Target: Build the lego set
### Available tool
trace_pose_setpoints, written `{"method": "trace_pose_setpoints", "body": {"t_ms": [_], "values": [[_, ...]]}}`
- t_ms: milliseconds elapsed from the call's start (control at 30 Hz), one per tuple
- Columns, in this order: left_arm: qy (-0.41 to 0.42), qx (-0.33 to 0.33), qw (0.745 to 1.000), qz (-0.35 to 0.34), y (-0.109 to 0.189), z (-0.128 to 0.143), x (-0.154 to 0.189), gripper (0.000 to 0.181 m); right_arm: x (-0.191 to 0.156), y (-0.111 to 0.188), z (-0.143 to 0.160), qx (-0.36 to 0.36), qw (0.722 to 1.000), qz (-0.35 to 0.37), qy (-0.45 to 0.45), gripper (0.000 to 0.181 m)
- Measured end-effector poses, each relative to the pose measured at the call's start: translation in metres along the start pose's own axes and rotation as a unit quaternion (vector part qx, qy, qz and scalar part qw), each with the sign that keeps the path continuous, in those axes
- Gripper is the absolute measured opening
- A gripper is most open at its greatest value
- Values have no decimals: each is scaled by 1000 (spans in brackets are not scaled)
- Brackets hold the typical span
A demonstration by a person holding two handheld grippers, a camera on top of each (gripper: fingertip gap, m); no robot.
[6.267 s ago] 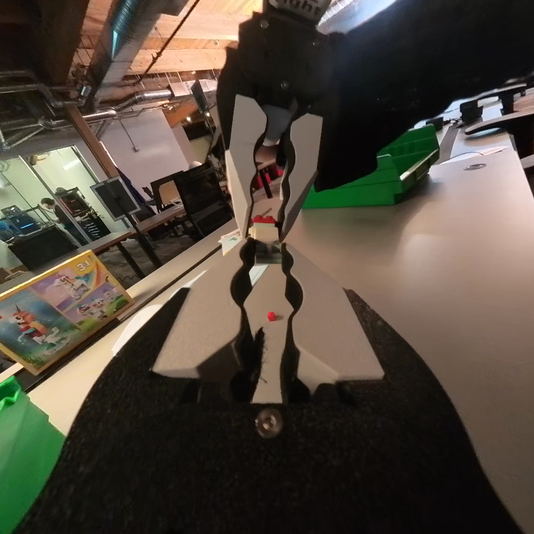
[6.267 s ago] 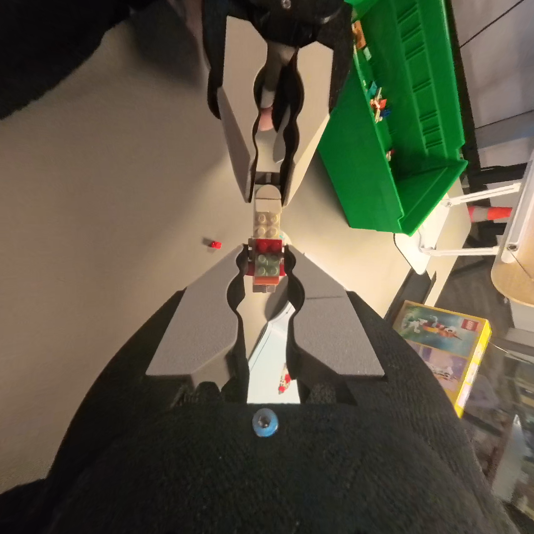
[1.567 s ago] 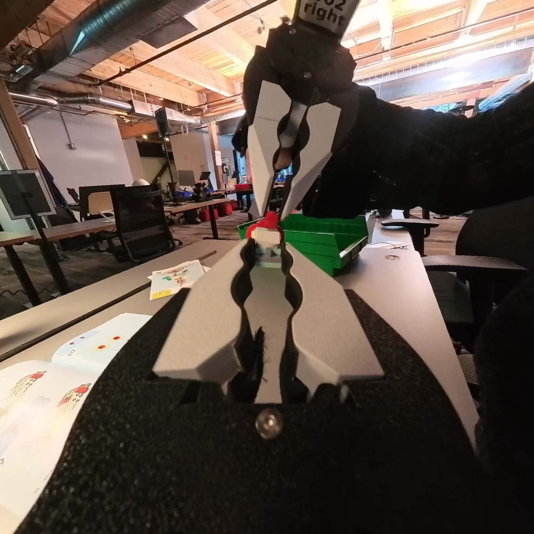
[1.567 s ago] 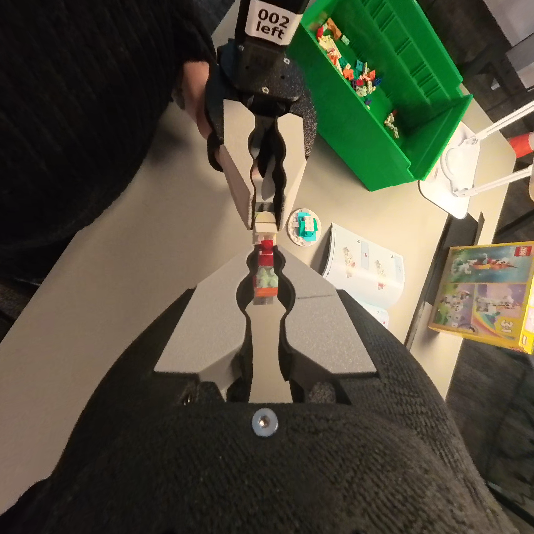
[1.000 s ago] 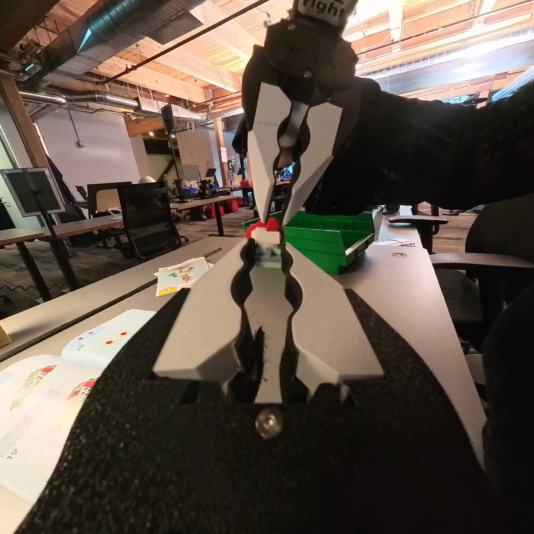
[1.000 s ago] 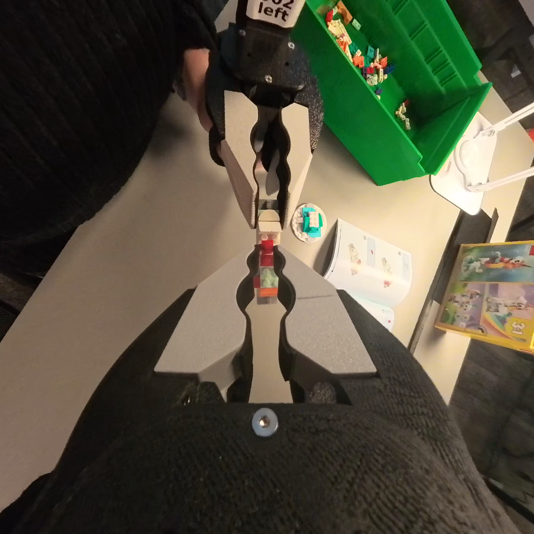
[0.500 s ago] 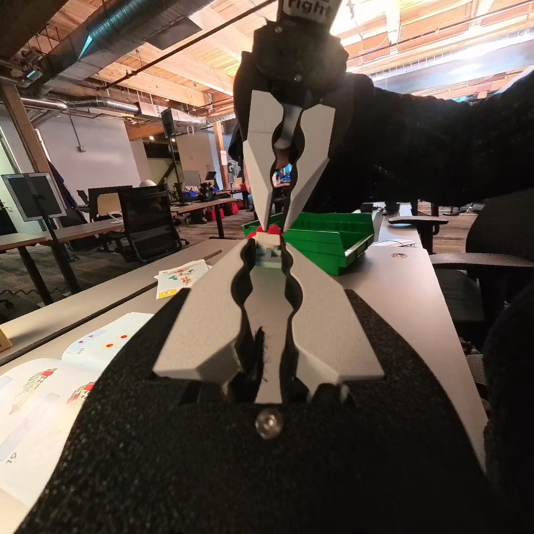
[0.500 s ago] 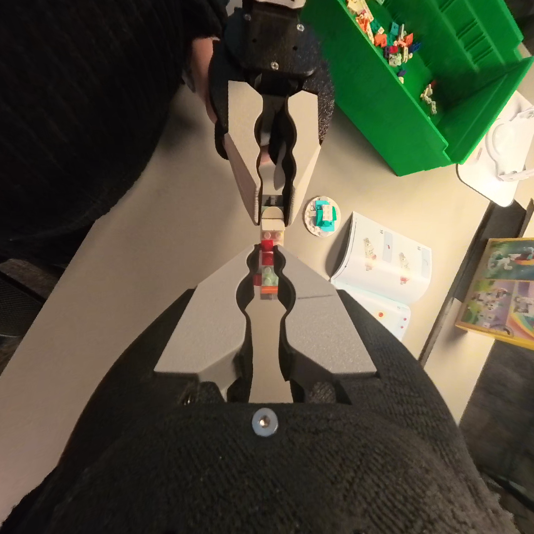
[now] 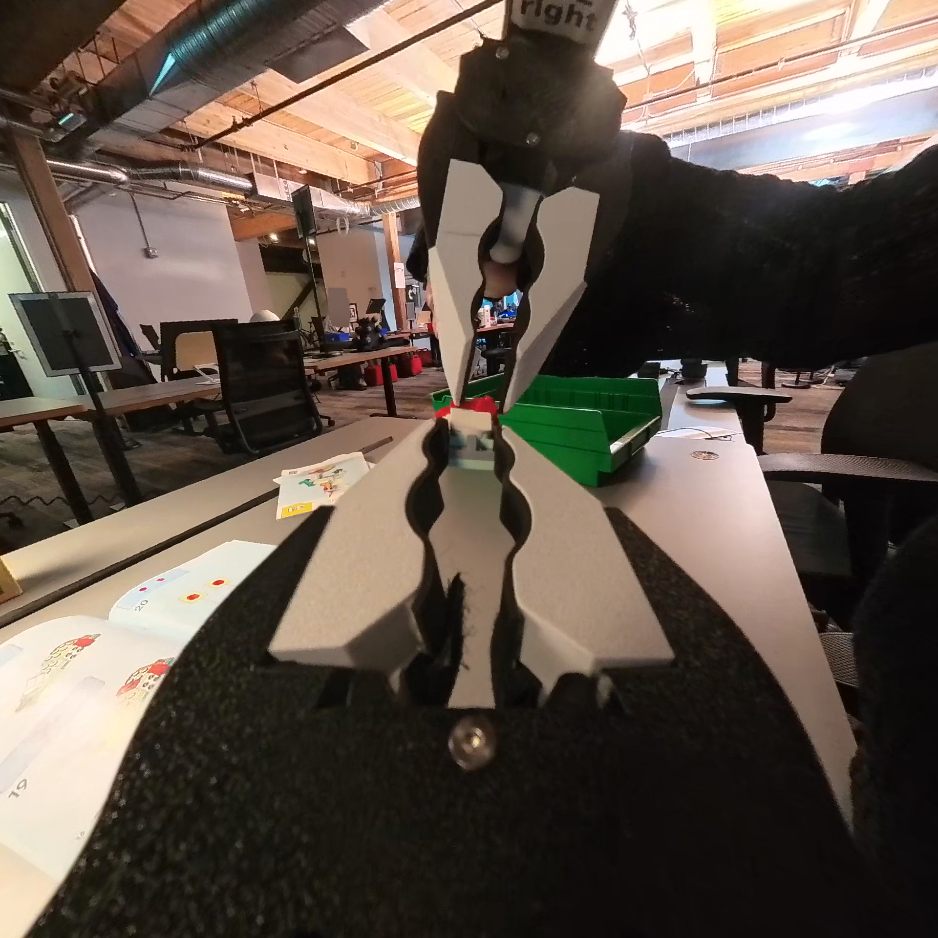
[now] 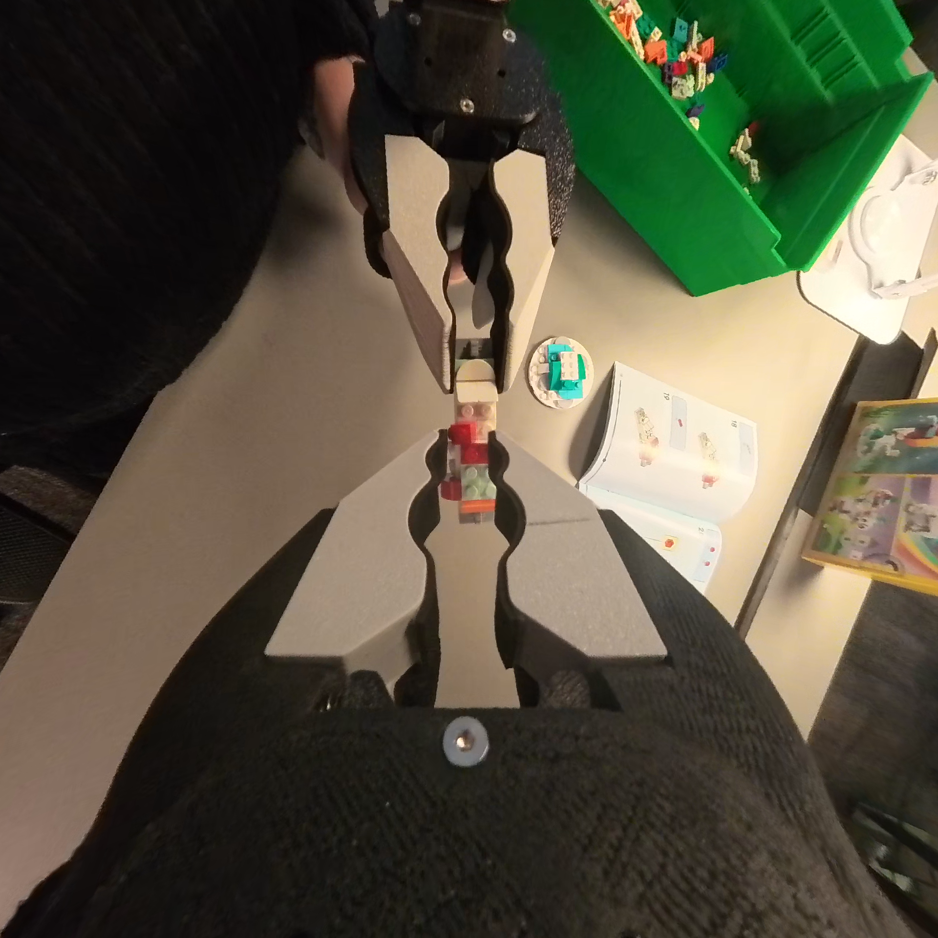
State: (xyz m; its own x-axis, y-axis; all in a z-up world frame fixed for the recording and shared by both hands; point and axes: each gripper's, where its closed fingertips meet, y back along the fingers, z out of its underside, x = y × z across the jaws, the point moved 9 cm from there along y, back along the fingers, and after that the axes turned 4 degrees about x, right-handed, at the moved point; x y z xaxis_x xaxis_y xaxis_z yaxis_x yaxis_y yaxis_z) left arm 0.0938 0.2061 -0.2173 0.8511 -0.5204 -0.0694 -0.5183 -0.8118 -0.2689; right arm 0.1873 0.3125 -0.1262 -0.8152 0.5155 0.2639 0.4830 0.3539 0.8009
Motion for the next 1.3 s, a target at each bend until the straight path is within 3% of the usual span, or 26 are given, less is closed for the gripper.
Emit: {"method": "trace_pose_setpoints", "body": {"t_ms": [467, 900, 1000, 1100, 1300], "values": [[10, -3, 1000, -4, 0, 1, -2, 15, 3, 0, 1, 0, 1000, 10, -3, 16], [25, -13, 1000, -7, -1, 5, -4, 15, -1, -5, 6, 27, 999, 25, 7, 5], [24, -20, 999, -9, -2, 7, -5, 15, -2, -5, 8, 25, 998, 56, -1, 5], [19, -44, 999, -25, 1, 13, -12, 14, -4, 0, 7, -2, 991, 129, -38, 5], [61, -180, 982, -20, -3, 55, -22, 15, -33, -12, -3, -45, 976, 197, -85, 5]]}}
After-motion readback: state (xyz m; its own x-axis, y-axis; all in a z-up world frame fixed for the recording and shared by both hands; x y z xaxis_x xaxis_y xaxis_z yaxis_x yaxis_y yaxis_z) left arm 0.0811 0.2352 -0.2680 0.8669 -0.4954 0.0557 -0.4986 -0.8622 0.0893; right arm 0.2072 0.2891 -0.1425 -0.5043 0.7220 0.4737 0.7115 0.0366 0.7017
